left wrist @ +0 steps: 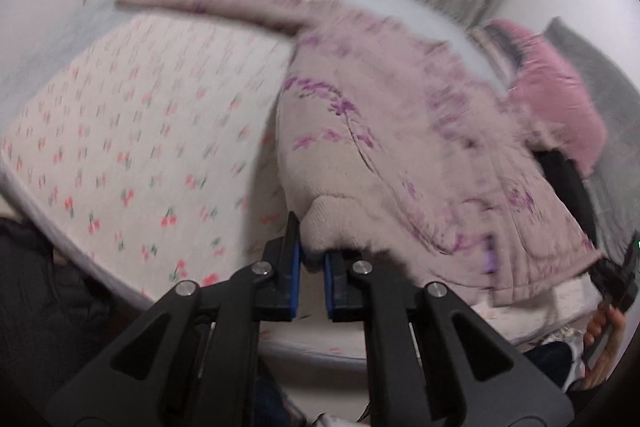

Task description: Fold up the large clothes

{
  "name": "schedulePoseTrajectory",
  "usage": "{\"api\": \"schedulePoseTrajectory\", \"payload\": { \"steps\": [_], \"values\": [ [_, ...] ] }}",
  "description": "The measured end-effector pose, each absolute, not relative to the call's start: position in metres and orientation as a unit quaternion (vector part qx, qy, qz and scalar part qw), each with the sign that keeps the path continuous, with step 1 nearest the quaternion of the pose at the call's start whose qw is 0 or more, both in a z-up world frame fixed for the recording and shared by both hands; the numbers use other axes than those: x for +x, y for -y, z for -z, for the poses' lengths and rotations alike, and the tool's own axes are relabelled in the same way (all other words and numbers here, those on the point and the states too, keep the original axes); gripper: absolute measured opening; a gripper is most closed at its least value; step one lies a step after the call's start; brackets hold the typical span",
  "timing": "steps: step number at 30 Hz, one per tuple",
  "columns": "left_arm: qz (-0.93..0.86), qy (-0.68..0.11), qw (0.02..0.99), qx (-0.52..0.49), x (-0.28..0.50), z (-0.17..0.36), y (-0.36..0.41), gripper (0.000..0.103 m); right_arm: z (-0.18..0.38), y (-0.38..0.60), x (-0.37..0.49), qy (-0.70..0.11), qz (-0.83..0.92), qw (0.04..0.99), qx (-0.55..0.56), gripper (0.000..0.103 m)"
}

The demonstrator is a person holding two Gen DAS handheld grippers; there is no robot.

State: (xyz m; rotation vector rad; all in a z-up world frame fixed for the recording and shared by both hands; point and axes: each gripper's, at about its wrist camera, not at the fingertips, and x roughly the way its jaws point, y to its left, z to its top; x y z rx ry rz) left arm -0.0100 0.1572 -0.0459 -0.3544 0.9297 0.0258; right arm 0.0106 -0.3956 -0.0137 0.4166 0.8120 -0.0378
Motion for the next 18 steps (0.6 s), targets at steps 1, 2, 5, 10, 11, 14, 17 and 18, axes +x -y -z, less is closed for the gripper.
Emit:
{"api": "schedulePoseTrajectory", "payload": {
  "steps": [1,2,5,10,11,14,17,18],
  "values": [
    [-0.014,-0.456,0.873,-0.174,-0.008,0.053,-0.161,0.011,0.027,0.399,0.011,-0.406,0.021,0.889,0.211,0.009],
    [-0.014,-0.458,0.871,-0.176,-0.01,0.054,-0.163,0.011,0.032,0.398,0.01,-0.407,0.025,0.889,0.207,0.009],
    [-0.008,-0.457,0.872,-0.173,-0.013,0.051,-0.165,0.012,0.028,0.395,0.004,-0.392,0.021,0.897,0.204,0.009],
    [0.01,-0.46,0.869,-0.186,-0.029,0.04,-0.166,0.017,0.03,0.37,0.007,-0.42,0.034,0.901,0.106,0.015],
    [0.012,-0.459,0.869,-0.187,-0.037,0.039,-0.166,0.02,0.029,0.369,0.002,-0.425,0.035,0.9,0.089,0.015],
    [0.008,-0.447,0.879,-0.166,-0.05,0.031,-0.159,0.041,0.015,0.377,-0.026,-0.414,0.058,0.907,0.06,0.017],
    [0.035,-0.444,0.888,-0.114,-0.048,0.026,-0.126,0.051,-0.001,0.375,-0.049,-0.38,0.084,0.919,0.058,0.021],
    [0.056,-0.447,0.888,-0.093,-0.043,0.027,-0.105,0.052,-0.004,0.366,-0.05,-0.371,0.074,0.924,0.053,0.022]
  ]
}}
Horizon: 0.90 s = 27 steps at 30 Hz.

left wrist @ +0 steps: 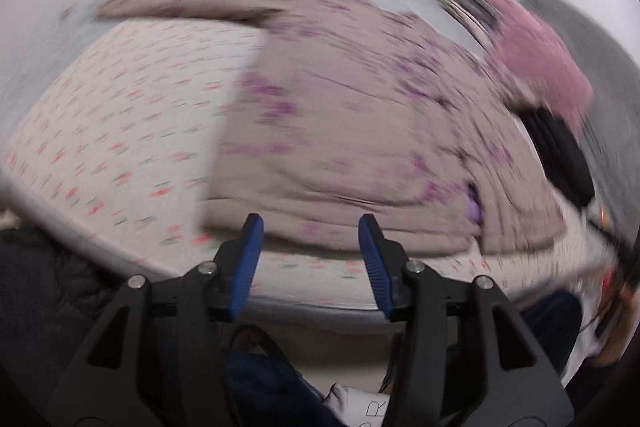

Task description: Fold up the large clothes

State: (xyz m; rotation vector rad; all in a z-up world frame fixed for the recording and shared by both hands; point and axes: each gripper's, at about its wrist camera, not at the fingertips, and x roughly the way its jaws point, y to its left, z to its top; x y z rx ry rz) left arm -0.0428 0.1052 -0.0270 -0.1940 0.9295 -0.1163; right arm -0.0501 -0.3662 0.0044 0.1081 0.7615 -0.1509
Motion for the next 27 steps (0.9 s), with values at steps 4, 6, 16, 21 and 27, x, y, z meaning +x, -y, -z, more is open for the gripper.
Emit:
{"api": "schedulePoseTrajectory", "payload": {
  "steps": [4,6,16,21,27],
  "values": [
    [0.137,-0.464,0.874,-0.034,-0.015,0.047,-0.016,0.058,0.006,0.302,-0.03,-0.37,-0.03,0.928,0.015,0.063],
    [0.151,-0.476,0.866,-0.01,-0.004,0.061,0.019,0.058,0.022,0.26,-0.014,-0.377,-0.089,0.921,-0.03,0.07],
    [0.14,-0.449,0.882,0.022,0.02,0.092,0.073,0.005,0.069,0.253,0.023,-0.421,-0.096,0.902,-0.014,0.024],
    [0.153,-0.481,0.862,-0.04,0.033,0.083,0.064,0.005,0.021,0.282,0.019,-0.366,-0.077,0.927,0.018,0.026],
    [0.134,-0.415,0.897,-0.07,0.051,0.02,0.046,0.046,-0.029,0.308,0.008,-0.297,-0.046,0.953,0.048,0.038]
  ]
}}
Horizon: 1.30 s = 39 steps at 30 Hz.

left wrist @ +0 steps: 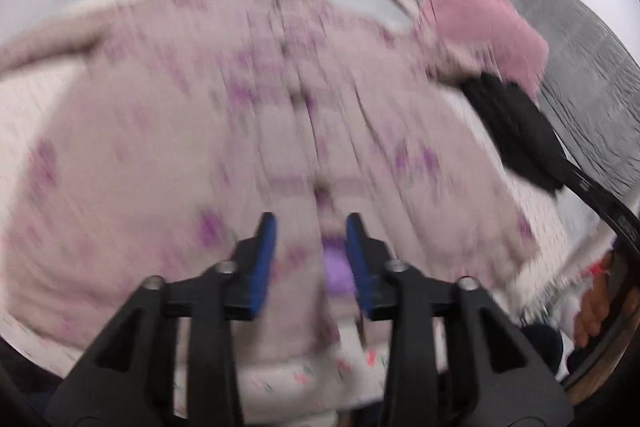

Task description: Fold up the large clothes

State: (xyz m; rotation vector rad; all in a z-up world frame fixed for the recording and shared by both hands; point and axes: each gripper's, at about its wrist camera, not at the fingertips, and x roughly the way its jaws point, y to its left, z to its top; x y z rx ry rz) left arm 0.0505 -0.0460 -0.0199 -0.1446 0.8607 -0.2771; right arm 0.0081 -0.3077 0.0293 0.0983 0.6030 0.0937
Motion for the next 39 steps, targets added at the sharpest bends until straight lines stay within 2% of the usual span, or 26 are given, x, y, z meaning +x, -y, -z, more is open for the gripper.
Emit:
{"api": "schedulePoseTrajectory", "payload": {
  "steps": [1,2,3,6,8,12,17,22,24,28,31,33,39],
  "values": [
    [0.127,-0.402,0.905,-0.063,0.056,0.01,0.045,0.06,-0.04,0.312,0.005,-0.274,-0.039,0.96,0.047,0.053],
    [0.121,-0.391,0.91,-0.061,0.062,0.001,0.044,0.074,-0.046,0.314,0.005,-0.261,-0.031,0.964,0.045,0.096],
    [0.115,-0.382,0.915,-0.062,0.07,-0.007,0.043,0.079,-0.05,0.318,0.007,-0.245,-0.022,0.968,0.041,0.103],
    [0.114,-0.366,0.92,-0.084,0.093,-0.021,0.035,0.088,-0.045,0.33,0.028,-0.262,0.009,0.965,0.028,0.103],
    [0.11,-0.365,0.92,-0.092,0.11,-0.025,0.031,0.1,-0.04,0.339,0.042,-0.279,0.042,0.959,0.034,0.103],
    [0.077,-0.343,0.932,-0.091,0.138,-0.028,0.026,0.1,-0.041,0.352,0.058,-0.272,0.042,0.96,0.051,0.103],
    [0.071,-0.362,0.923,-0.106,0.189,-0.025,0.021,0.1,-0.049,0.372,0.096,-0.274,0.062,0.958,0.063,0.103],
    [0.022,-0.383,0.914,-0.128,0.232,0.027,0.001,0.1,-0.053,0.422,0.143,-0.287,0.062,0.949,0.111,0.103],
    [0.021,-0.405,0.9,-0.162,0.24,0.052,-0.016,0.1,-0.062,0.462,0.159,-0.273,0.067,0.948,0.151,0.103],
    [-0.024,-0.425,0.886,-0.183,0.251,0.074,-0.046,0.1,-0.064,0.571,0.199,-0.242,0.073,0.916,0.31,0.102],
    [-0.024,-0.421,0.882,-0.212,0.251,0.073,-0.054,0.1,-0.052,0.633,0.243,-0.251,0.087,0.883,0.388,0.091],
    [-0.018,-0.417,0.879,-0.229,0.25,0.072,-0.058,0.1,-0.046,0.657,0.275,-0.266,0.101,0.869,0.405,0.077],
    [-0.013,-0.419,0.882,-0.215,0.249,0.073,-0.055,0.1,-0.025,0.696,0.351,-0.298,0.168,0.846,0.409,0.067]
  ]
}}
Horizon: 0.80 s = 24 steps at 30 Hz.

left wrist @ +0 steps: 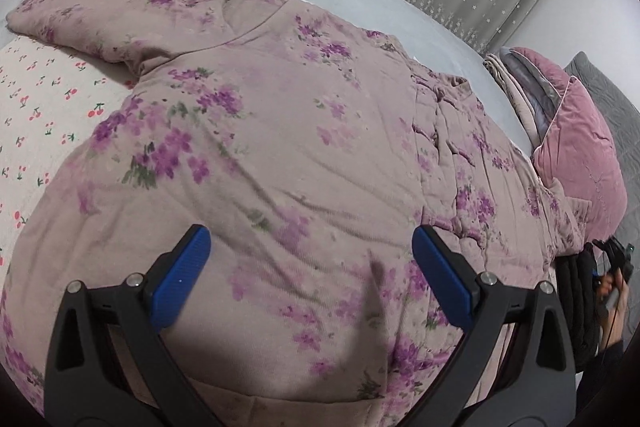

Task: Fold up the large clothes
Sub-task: 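Grasp the sleeve cuff with the right gripper and lift it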

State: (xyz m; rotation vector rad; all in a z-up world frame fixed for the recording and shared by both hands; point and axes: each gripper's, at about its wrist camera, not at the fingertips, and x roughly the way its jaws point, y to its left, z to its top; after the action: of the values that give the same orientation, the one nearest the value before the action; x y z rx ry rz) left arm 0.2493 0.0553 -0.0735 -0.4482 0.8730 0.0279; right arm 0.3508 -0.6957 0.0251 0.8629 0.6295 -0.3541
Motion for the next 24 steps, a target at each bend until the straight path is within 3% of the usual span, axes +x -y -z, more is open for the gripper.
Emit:
{"api": "schedulePoseTrajectory", "payload": {
  "steps": [7,8,9,12,20,24],
  "values": [
    [-0.01,-0.424,0.881,-0.211,0.253,0.075,-0.055,0.1,-0.009,0.715,0.388,-0.307,0.211,0.834,0.407,0.066],
    [-0.009,-0.425,0.88,-0.211,0.254,0.076,-0.055,0.1,-0.01,0.712,0.392,-0.305,0.216,0.839,0.396,0.051],
    [-0.01,-0.425,0.88,-0.211,0.254,0.076,-0.055,0.1,-0.012,0.708,0.395,-0.306,0.216,0.845,0.383,0.009],
    [-0.009,-0.42,0.883,-0.209,0.254,0.076,-0.054,0.1,-0.031,0.695,0.395,-0.294,0.219,0.863,0.348,0.006],
    [0.0,-0.416,0.885,-0.208,0.251,0.073,-0.048,0.1,-0.187,0.568,0.289,-0.111,0.194,0.966,0.128,0.004],
    [0.009,-0.417,0.883,-0.215,0.25,0.072,-0.048,0.1,-0.176,0.498,0.206,-0.079,0.247,0.963,0.066,0.005]
  ]
}}
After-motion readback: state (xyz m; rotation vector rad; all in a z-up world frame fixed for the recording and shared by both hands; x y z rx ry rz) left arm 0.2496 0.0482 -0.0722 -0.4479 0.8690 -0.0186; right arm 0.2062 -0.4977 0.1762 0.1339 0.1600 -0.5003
